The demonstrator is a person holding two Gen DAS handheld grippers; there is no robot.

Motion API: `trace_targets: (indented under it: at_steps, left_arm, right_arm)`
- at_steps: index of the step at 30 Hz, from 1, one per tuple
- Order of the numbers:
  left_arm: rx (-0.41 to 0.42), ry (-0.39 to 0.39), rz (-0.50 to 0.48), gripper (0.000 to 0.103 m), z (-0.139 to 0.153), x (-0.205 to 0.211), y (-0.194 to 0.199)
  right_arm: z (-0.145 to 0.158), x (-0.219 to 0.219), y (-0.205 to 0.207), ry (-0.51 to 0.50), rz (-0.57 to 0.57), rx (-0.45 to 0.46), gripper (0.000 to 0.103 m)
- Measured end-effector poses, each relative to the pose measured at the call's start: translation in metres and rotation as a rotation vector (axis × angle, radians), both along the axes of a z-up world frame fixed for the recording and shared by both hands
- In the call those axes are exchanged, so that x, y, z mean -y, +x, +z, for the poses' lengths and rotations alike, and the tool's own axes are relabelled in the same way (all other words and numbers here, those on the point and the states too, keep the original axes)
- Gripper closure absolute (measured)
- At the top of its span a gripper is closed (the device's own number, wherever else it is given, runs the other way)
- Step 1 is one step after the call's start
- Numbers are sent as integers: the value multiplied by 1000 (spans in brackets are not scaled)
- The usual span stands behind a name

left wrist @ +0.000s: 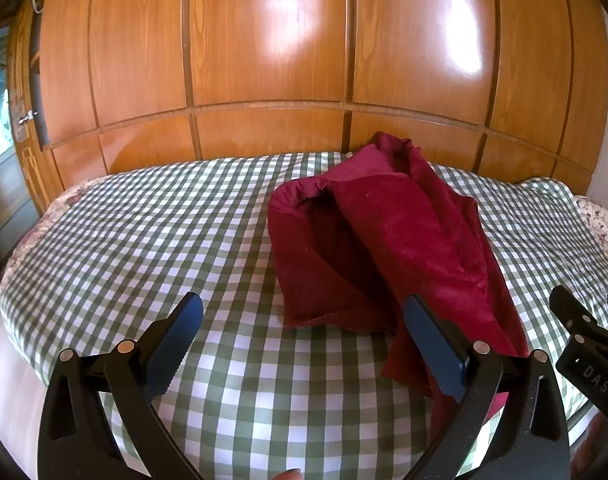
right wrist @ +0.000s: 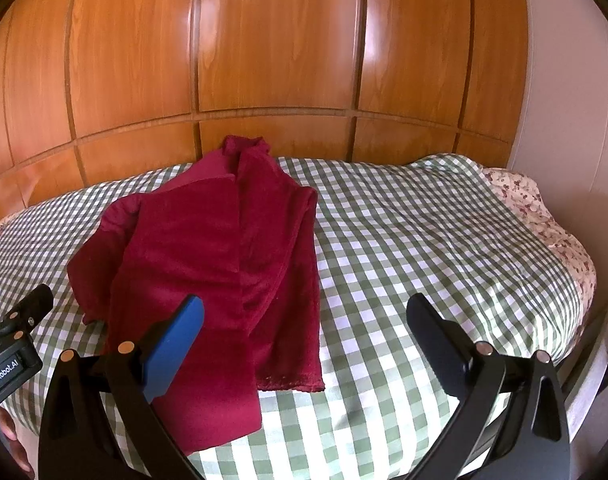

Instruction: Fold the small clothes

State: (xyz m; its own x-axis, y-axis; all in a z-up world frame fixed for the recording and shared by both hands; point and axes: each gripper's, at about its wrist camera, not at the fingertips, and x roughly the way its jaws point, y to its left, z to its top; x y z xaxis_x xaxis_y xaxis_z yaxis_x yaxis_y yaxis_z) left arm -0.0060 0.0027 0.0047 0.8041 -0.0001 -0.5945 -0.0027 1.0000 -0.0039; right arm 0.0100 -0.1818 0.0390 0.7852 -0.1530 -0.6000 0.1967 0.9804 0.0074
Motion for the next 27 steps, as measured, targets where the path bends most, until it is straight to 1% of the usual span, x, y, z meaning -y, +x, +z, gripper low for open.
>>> trace_targets:
  at_steps: [2,3,14,27]
  left_arm:
    - [-1,1,2,3,1,1,0]
    - [-1,1,2,3,1,1,0]
    - [-5,2,-1,3,0,3,-1]
    - [-16,19,-34,3,-4,10,0]
  right_arm:
    - [-1,0,0,1,1,-3,2]
    - [11,-1,3,-2,-1,-8,2]
    - [4,0,1,1,-2,-8,2]
    - [2,7,3,4,-15,-18,2]
